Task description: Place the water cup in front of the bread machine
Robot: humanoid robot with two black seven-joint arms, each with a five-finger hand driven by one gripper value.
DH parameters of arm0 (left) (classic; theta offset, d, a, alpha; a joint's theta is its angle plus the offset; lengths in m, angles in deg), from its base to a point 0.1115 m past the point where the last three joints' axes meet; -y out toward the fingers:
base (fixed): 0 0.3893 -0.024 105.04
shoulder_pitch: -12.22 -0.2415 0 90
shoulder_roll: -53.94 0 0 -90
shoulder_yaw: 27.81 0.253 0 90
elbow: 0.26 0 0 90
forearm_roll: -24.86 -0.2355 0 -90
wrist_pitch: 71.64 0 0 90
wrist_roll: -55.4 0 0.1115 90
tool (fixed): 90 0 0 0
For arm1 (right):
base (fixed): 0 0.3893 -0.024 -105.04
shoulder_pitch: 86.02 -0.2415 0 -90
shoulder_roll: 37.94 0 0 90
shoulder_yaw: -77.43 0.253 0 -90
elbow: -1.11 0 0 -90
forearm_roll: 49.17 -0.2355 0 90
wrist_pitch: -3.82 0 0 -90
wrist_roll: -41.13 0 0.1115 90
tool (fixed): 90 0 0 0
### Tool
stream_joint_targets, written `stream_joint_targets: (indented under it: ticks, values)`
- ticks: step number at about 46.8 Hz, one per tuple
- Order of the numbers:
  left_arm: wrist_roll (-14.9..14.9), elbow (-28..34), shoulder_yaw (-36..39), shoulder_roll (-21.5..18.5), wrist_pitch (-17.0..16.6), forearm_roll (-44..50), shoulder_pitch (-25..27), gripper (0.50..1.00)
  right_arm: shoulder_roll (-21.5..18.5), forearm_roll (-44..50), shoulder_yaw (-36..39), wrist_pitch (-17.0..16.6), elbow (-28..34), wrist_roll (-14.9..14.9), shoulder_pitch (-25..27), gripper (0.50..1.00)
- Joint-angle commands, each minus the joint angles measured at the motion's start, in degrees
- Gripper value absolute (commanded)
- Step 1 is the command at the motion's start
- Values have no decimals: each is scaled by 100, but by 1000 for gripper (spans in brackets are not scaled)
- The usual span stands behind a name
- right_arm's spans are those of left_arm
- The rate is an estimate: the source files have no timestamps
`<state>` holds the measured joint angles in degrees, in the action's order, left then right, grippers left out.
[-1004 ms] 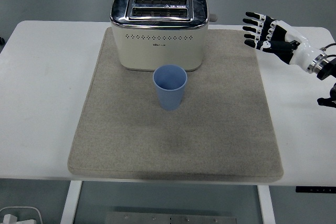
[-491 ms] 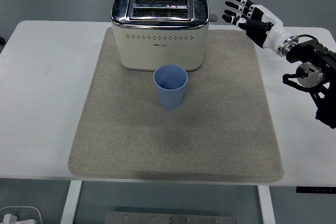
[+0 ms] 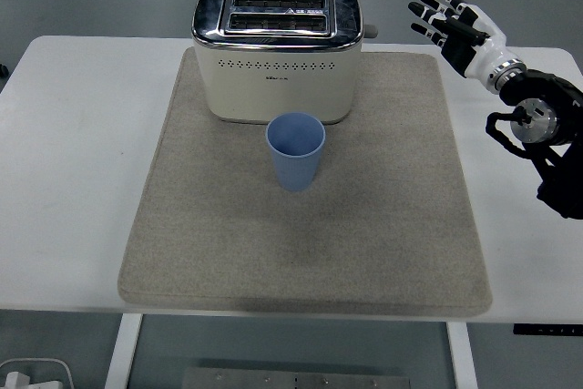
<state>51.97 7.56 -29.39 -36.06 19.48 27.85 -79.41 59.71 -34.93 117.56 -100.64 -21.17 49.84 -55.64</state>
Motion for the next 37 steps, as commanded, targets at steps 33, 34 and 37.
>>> stream_joint_targets:
  ticks: [33,34,37]
  values:
    - [0,-18,-9,0,2,0,4,1000,52,-888,57,180,31,-422,-6,928]
    - [0,-18,-9,0,2,0,4,1000,52,-888,65,189,31,-414,-6,928]
    - [0,0,-9,0,2,-9,4,1000,52,-888,65,233,31,-405,-14,930]
